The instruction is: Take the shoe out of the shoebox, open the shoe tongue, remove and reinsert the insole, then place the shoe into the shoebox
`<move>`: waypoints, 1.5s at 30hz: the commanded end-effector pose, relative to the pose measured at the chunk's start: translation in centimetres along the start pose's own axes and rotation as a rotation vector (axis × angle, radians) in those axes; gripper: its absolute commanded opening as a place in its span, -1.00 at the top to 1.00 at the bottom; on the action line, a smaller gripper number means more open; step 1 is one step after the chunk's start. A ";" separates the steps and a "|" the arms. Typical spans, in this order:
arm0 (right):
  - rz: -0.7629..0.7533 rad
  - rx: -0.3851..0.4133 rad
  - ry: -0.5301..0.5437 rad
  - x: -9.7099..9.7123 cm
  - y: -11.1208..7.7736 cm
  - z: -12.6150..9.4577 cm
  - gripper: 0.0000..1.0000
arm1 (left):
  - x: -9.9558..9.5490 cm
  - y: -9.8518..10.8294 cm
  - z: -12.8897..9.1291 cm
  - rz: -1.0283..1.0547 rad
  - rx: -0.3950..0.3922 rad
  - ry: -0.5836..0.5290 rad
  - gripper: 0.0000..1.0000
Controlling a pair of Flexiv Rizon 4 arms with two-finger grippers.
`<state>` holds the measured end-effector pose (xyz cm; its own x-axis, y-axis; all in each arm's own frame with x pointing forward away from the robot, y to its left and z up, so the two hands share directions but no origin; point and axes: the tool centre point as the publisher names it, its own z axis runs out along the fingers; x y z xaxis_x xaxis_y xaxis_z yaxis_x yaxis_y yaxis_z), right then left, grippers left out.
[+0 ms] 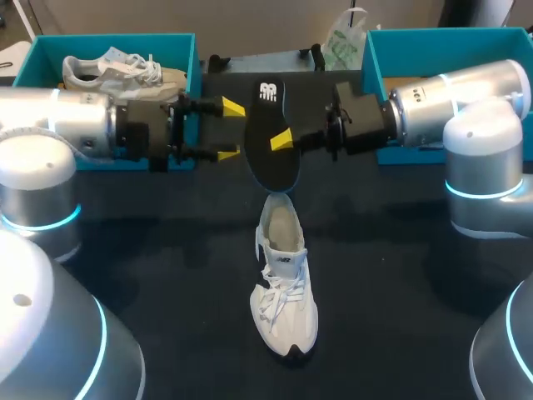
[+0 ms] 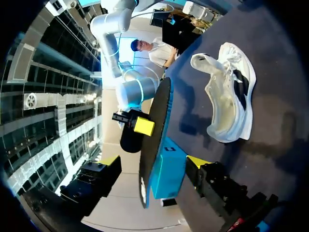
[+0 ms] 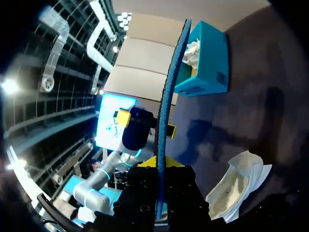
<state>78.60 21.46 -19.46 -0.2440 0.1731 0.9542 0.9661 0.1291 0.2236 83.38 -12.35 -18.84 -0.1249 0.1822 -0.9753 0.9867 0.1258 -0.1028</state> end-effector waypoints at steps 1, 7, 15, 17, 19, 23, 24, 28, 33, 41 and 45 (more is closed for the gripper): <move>-0.126 0.044 0.027 0.3 0.1 -1.0 1.00 | -0.5 -1.4 -3.2 0.072 -0.055 0.087 -1.00; -0.126 0.044 0.027 0.3 0.1 -1.0 1.00 | -0.5 -1.4 -3.2 0.072 -0.055 0.087 -1.00; -0.126 0.044 0.027 0.3 0.1 -1.0 1.00 | -0.5 -1.4 -3.2 0.072 -0.055 0.087 -1.00; -0.126 0.044 0.027 0.3 0.1 -1.0 1.00 | -0.6 -1.5 -3.6 0.065 -0.045 0.117 -1.00; -0.115 0.002 0.018 -0.1 -0.1 -1.4 1.00 | -0.6 -1.1 -3.8 -0.036 -0.044 0.189 -1.00; -0.139 -0.066 0.032 -0.5 -0.6 -1.7 1.00 | -0.3 -0.3 -4.6 -0.255 -0.032 0.336 -1.00; -0.137 -0.071 0.016 -0.6 -0.7 -1.6 1.00 | -0.2 -0.1 -4.5 -0.291 -0.044 0.392 -1.00; -0.157 -0.095 -0.003 -0.8 -0.9 -1.3 1.00 | 0.2 0.3 -5.3 -0.494 0.037 0.407 -1.00; -0.233 -0.128 -0.067 -0.9 -0.8 -0.7 1.00 | 1.6 0.0 -5.5 -0.654 -0.090 0.639 -1.00; -0.244 -0.133 -0.075 -0.9 -0.6 -0.6 1.00 | 1.6 0.0 -5.5 -0.654 -0.090 0.639 -1.00; -0.244 -0.133 -0.075 -0.9 -0.6 -0.6 1.00 | 1.6 0.0 -5.5 -0.654 -0.090 0.639 -1.00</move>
<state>78.39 20.63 -20.37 -0.4728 0.2218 0.8528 0.8787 0.0468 0.4750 82.50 -6.47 -19.87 -0.7114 0.4505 -0.5394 0.7026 0.4385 -0.5604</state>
